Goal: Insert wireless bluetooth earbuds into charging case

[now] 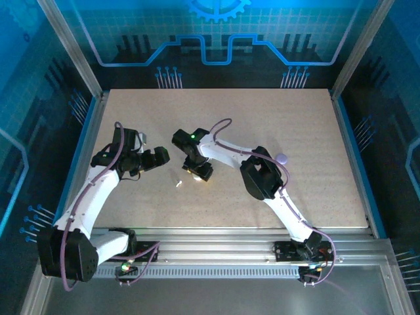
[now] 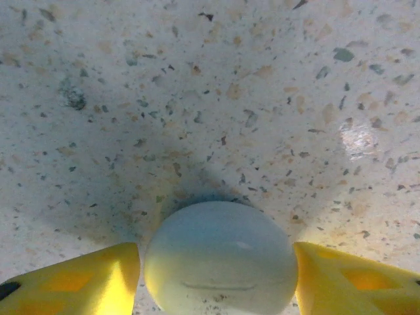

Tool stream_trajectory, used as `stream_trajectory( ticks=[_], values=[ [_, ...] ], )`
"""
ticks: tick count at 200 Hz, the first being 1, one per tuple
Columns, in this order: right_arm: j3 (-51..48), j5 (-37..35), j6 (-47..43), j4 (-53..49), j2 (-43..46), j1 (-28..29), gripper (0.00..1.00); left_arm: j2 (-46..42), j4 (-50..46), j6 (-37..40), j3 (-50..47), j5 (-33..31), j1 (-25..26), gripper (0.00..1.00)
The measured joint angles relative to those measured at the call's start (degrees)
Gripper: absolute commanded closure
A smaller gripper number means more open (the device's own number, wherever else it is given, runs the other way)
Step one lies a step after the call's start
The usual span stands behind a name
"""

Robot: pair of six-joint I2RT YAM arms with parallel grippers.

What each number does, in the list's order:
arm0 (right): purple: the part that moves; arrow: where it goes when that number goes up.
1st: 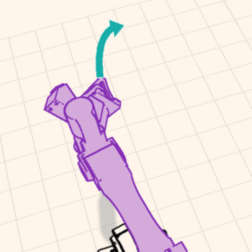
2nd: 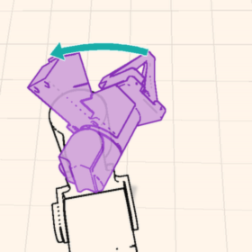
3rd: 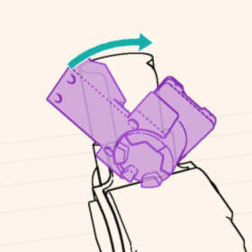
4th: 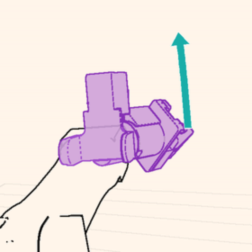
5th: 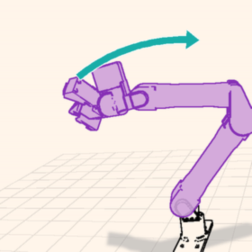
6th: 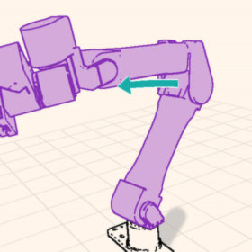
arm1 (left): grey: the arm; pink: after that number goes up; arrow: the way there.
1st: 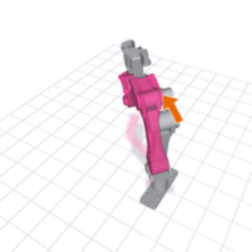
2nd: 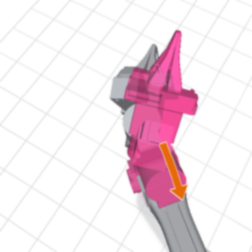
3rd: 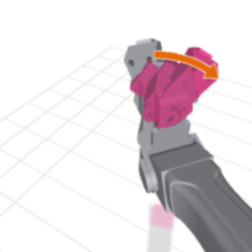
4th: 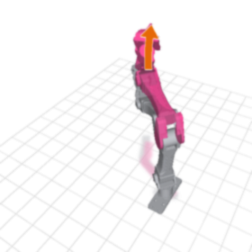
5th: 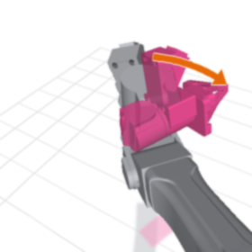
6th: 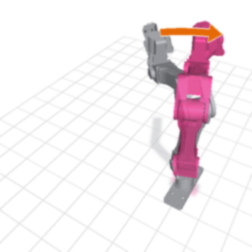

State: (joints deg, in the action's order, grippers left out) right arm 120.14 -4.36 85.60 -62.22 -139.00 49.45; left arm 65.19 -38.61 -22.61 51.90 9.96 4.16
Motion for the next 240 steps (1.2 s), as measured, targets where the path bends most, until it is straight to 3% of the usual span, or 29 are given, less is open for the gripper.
stream_trajectory(
  ticks=[68, 118, 161, 240],
  values=[
    [0.2, 0.3, 0.8, -0.5, -0.1, -0.1, 0.55, 0.0, -0.1, 0.0, -0.7, 0.0, 0.0, 0.03],
    [-4.6, -0.9, 0.8, 1.3, 2.8, -0.1, 0.57, -0.2, -0.1, 0.0, -0.7, 0.3, 0.0, 0.03],
    [-13.4, -3.8, 0.7, 1.7, 9.6, -0.1, 0.57, -0.8, 0.3, 0.0, -0.7, 2.1, 0.0, 0.06],
    [-20.1, -8.6, -2.5, 4.7, 20.4, 0.5, 0.57, -2.4, 3.7, 0.0, -2.2, 6.5, 0.3, 0.08]
  ],
)
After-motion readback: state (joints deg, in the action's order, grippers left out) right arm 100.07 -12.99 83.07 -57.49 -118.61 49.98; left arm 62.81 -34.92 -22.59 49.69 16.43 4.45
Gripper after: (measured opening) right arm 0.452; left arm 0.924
